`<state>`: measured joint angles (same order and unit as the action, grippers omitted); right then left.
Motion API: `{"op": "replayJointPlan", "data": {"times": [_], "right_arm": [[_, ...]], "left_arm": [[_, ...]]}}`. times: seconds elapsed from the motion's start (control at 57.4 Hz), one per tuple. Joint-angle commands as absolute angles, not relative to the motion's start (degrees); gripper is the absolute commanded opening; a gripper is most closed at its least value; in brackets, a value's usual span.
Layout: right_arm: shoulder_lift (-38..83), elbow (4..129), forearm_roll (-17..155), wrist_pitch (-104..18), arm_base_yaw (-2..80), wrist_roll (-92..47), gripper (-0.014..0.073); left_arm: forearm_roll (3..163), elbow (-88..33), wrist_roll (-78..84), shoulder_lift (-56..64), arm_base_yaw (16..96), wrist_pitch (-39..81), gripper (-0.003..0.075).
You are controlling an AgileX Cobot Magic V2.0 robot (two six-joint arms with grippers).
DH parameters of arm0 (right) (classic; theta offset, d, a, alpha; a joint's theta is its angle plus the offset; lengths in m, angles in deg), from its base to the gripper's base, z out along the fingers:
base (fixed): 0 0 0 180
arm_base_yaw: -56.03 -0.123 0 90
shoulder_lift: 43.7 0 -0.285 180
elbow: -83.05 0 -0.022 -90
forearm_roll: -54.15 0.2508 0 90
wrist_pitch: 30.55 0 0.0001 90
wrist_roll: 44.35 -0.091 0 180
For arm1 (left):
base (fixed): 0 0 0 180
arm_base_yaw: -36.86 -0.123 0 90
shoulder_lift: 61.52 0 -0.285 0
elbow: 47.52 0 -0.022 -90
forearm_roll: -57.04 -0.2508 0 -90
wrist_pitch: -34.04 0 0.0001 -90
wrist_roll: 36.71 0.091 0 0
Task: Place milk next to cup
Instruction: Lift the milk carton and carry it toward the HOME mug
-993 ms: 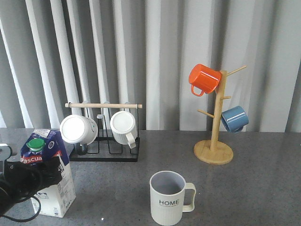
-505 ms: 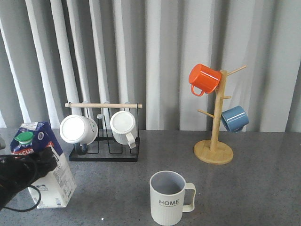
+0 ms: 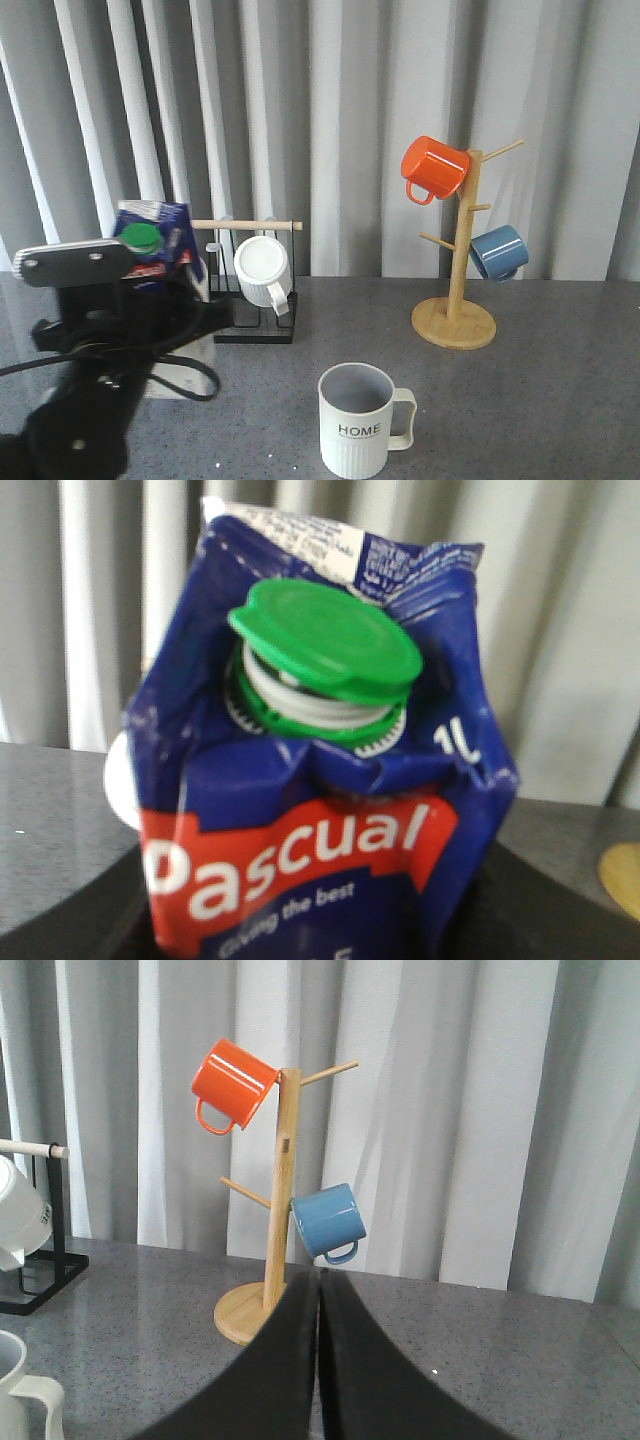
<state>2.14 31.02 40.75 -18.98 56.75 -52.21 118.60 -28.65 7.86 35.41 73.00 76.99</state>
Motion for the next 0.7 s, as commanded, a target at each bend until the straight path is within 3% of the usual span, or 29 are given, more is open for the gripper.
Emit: {"op": "replayJointPlan", "data": {"times": [0.0, 0.314, 0.68], "right_arm": [[2.08, 32.56, 40.75, -15.07, 57.01, -51.66, -0.0009], [2.08, 32.56, 40.75, -15.07, 57.01, -51.66, -0.0009], [2.08, 32.56, 40.75, -15.07, 57.01, -51.66, -0.0009]], "left_arm": [[120.08, -34.18, 10.60, 37.90, 76.67, 80.10, 0.0104], [122.45, -38.99, 9.83, 47.84, 81.29, 80.84, 0.0104], [125.90, -38.78, 4.46, 50.15, 82.28, 84.74, 0.0104]]}}
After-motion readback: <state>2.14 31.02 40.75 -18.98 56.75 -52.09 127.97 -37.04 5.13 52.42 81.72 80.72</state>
